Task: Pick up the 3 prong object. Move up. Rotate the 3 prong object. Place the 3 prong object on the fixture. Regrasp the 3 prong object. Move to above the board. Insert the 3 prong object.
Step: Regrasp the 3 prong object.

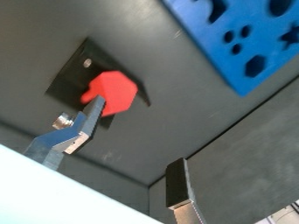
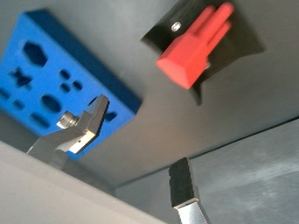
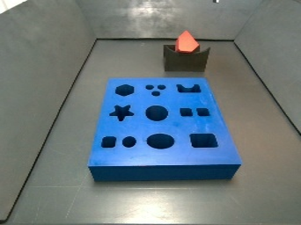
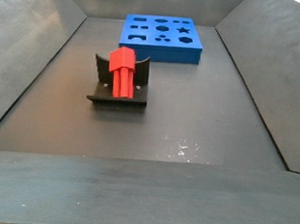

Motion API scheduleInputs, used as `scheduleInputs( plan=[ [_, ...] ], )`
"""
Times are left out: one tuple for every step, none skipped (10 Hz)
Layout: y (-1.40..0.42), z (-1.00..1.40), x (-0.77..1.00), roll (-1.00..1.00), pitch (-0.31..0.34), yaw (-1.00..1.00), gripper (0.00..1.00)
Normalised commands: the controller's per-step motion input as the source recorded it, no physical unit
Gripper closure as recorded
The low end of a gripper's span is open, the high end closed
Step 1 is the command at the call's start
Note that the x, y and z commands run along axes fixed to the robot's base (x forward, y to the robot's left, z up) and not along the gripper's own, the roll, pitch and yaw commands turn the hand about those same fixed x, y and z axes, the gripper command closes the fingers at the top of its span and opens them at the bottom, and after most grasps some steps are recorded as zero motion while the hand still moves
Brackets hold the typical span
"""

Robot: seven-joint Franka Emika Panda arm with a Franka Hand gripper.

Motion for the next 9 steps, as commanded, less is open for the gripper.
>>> scheduleInputs(
  plan=[
    [-0.03, 0.01, -0.04, 1.0, -0.015, 0.02, 0.0],
    [-0.02, 0.01, -0.04, 1.0, -0.024, 0.02, 0.0],
    [-0.02, 0.01, -0.04, 1.0, -0.027, 0.02, 0.0],
    [-0.02, 0.01, -0.04, 1.0, -0.029, 0.02, 0.0],
    [-0.02, 0.02, -0.03, 1.0, -0.028, 0.02, 0.0],
    [-0.02, 0.02, -0.03, 1.0, -0.024, 0.02, 0.0],
    [-0.02, 0.02, -0.01, 1.0, -0.022, 0.02, 0.0],
    [-0.03, 0.01, 0.01, 1.0, -0.015, 0.02, 0.0],
    [-0.03, -0.01, 0.02, 1.0, -0.008, 0.02, 0.0]
  ],
)
